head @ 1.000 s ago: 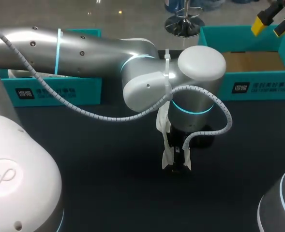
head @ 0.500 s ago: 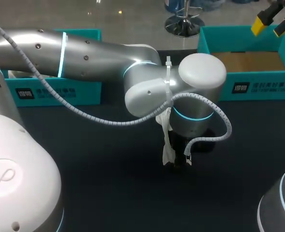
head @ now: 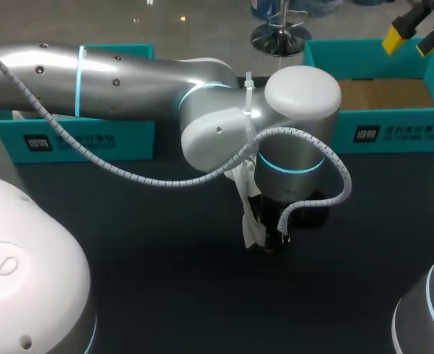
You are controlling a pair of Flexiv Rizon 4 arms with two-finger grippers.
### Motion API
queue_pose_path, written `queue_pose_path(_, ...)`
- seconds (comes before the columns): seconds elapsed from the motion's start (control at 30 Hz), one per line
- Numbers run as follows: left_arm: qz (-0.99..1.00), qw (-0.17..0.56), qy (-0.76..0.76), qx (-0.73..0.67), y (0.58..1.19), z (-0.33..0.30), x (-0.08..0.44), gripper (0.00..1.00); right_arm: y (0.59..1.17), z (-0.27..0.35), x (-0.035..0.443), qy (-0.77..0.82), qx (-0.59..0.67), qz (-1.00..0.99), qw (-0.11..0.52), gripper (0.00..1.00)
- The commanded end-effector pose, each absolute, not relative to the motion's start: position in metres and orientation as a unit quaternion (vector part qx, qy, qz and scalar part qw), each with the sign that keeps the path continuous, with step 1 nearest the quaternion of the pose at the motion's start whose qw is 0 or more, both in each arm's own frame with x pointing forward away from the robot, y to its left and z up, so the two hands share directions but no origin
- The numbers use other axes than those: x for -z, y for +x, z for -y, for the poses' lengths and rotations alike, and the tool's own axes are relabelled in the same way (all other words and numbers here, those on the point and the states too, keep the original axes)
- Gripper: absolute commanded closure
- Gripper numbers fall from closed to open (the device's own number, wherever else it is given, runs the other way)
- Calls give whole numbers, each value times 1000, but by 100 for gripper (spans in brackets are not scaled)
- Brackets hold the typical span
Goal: Take the shoe out of the shoebox, open the shoe tongue, remove and reinsert the insole, then place the shoe into the shoebox
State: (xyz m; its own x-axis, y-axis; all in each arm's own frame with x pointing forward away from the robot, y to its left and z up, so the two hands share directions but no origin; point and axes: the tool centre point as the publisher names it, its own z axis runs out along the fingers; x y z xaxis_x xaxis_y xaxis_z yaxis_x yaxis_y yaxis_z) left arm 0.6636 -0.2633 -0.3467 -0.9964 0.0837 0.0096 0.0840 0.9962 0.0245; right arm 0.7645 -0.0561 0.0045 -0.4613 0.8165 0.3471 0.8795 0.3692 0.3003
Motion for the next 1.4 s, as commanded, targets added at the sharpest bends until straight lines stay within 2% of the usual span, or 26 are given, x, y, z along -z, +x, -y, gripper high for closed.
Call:
queue_pose_path(0.03,999,-1,-49,7,657,250,313,100,766,56,-5,-515,224,825,70,0)
queue_pose_path(0.63,998,-4,-58,17,655,252,303,100,766,56,-5,-515,224,825,70,0)
queue_pose_path(0.9,997,-6,-72,6,701,209,274,100,766,56,-5,-515,224,825,70,0)
queue_pose_path(1.07,992,43,-119,-17,741,170,252,100,766,56,-5,-515,224,825,70,0)
queue_pose_path(1.4,998,2,-60,28,809,94,213,100,766,56,-5,-515,224,825,70,0)
